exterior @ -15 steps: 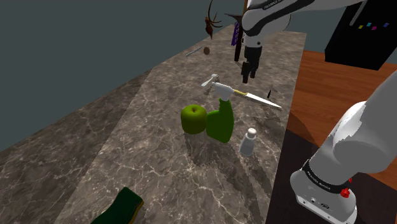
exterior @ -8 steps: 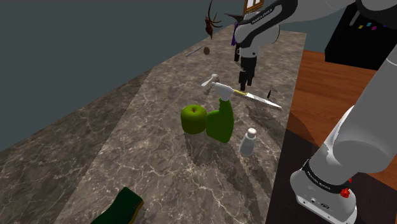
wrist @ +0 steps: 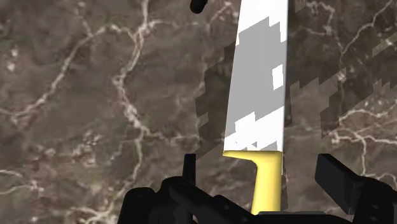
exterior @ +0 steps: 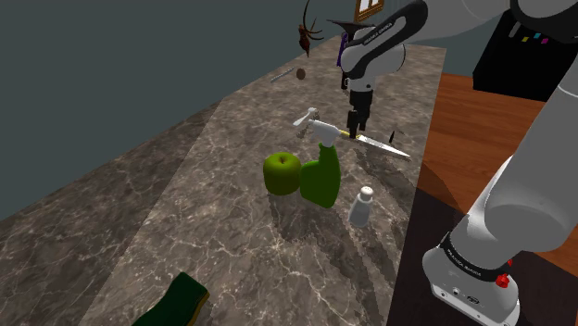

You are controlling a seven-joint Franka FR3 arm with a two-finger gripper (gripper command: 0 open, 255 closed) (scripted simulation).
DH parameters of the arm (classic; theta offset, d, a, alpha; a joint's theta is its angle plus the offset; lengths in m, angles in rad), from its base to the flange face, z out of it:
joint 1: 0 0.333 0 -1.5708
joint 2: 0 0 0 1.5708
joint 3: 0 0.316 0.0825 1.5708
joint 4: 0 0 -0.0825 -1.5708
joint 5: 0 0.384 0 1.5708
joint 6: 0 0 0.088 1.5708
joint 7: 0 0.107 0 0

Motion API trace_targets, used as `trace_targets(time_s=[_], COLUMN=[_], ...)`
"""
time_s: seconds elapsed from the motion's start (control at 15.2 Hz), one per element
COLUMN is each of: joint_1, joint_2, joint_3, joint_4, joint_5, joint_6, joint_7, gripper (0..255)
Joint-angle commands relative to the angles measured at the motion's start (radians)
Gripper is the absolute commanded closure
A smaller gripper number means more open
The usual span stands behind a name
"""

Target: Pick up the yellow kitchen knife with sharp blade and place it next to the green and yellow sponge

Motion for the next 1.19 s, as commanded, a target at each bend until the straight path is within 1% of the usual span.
trace_targets(time_s=[0.0, 0.13, 0.2, 0.79, 1.12], joint_1=[0.0, 0.0, 0.0, 0.0, 0.002], joint_2=[0.0, 0.0, 0.0, 0.0, -0.039], joint_3=[0.0, 0.0, 0.0, 0.0, -0.001], joint_4=[-0.001, -0.001, -0.001, -0.001, 0.027], joint_5=[0.0, 0.0, 0.0, 0.0, -0.018], joint_6=[0.001, 0.001, 0.001, 0.001, -0.063], joint_7=[0.0, 0.0, 0.0, 0.0, 0.015], gripper=[0, 0, 255, 255, 255])
